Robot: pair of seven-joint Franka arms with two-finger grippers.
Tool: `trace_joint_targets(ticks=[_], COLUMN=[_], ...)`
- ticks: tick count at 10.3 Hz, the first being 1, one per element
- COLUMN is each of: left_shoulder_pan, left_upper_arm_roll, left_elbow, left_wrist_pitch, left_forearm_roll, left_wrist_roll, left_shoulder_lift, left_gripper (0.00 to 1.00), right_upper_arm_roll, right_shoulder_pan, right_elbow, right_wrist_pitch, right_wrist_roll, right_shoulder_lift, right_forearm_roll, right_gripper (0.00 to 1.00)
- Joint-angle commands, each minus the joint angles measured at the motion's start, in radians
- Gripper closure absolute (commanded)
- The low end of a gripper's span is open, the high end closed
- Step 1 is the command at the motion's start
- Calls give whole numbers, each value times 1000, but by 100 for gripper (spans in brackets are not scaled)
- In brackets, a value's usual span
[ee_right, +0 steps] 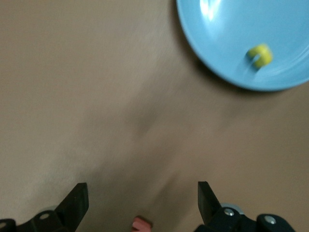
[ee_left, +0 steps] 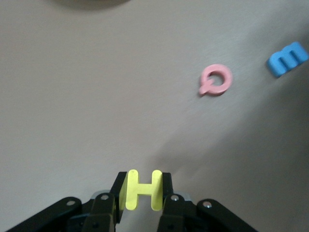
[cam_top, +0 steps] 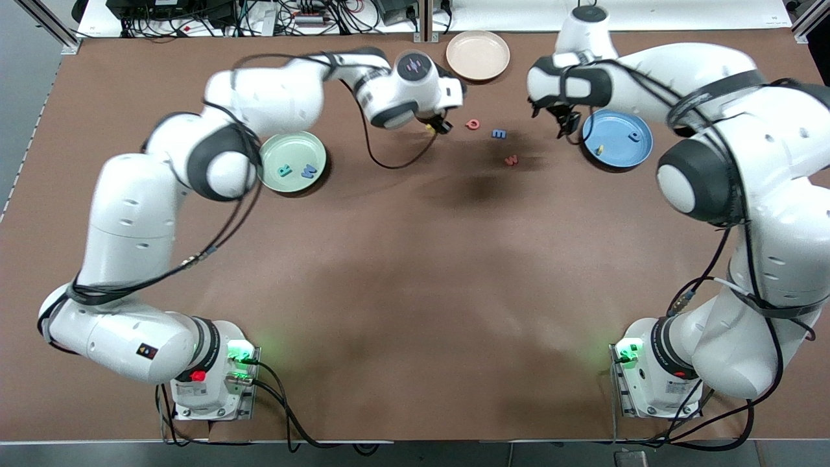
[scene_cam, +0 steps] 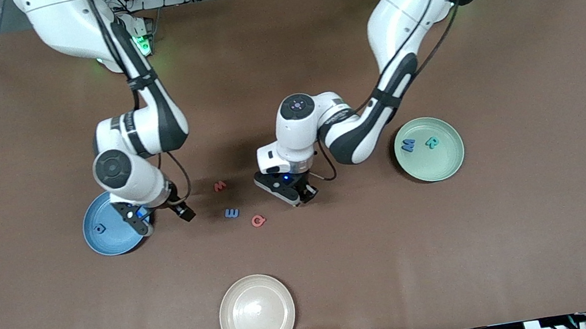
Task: Sort upper and lower case letters into plates
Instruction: 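Place the H on the green plate while the right gripper reaches the w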
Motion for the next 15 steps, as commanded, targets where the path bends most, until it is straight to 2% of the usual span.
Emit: trace_joint_targets(ticks=[1,4,6,9,11,12,13,14,15], left_shoulder_pan=[262,718,944,1193,1276,1290,1290,1288,1288], left_upper_arm_roll=[-201,-533,-687,-769,-769,-764,-764,-761,-755], left_elbow=[-168,-433,-558,-751,-828,-845,-847,-845,-841], left_wrist_pitch=[-102,-228,-348,-341,-278,-250,-251,-251,-251], left_forearm_roll=[6,20,28,172,259,265,264,264,263], left_wrist_roll=[140,238,265,268,270,270,265,252,259], left_shoulder_lift=[-82,-134,-136,-125,-117,-117,-117,-110,-108], left_gripper=[100,100,100,100,100,100,96,37,14], right_upper_arm_roll=[-9,39,48,53,54,54,54,54,54], right_shoulder_pan=[37,42,65,91,100,103,105,111,113], right_elbow=[-23,-34,-61,-118,-118,-118,-118,-118,-118], right_wrist_pitch=[63,91,94,171,171,172,172,174,174], right_wrist_roll=[79,107,105,107,107,107,107,108,107], right_shoulder_lift=[28,34,34,34,34,34,34,39,45], right_forearm_roll=[24,131,169,190,209,209,216,216,218], right_gripper=[0,0,0,0,0,0,0,0,0])
